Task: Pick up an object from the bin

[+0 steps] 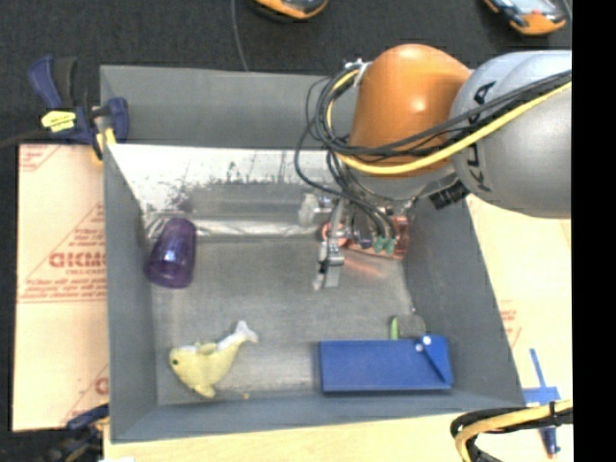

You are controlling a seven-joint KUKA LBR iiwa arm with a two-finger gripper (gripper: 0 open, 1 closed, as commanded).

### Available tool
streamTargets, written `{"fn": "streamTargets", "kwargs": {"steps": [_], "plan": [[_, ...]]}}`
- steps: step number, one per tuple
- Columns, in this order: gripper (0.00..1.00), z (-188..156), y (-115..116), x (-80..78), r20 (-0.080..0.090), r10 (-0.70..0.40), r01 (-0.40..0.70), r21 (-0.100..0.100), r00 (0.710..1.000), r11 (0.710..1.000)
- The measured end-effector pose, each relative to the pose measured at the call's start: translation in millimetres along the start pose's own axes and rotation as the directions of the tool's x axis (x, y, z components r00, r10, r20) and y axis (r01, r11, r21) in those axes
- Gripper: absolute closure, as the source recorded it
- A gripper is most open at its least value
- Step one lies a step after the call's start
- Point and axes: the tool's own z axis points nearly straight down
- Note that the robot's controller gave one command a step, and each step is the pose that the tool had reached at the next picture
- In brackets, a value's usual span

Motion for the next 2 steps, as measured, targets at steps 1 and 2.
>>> {"fn": "streamTargets", "kwargs": {"steps": [1, 2], "plan": [[0.00, -4.5, -0.2, -1.6, 0.008, 0.001, -0.001, -0.001, 1.000, 1.000], [0.00, -50.1, 4.0, 7.9, 0.005, 0.090, -0.090, -0.001, 0.996, 0.996]]}}
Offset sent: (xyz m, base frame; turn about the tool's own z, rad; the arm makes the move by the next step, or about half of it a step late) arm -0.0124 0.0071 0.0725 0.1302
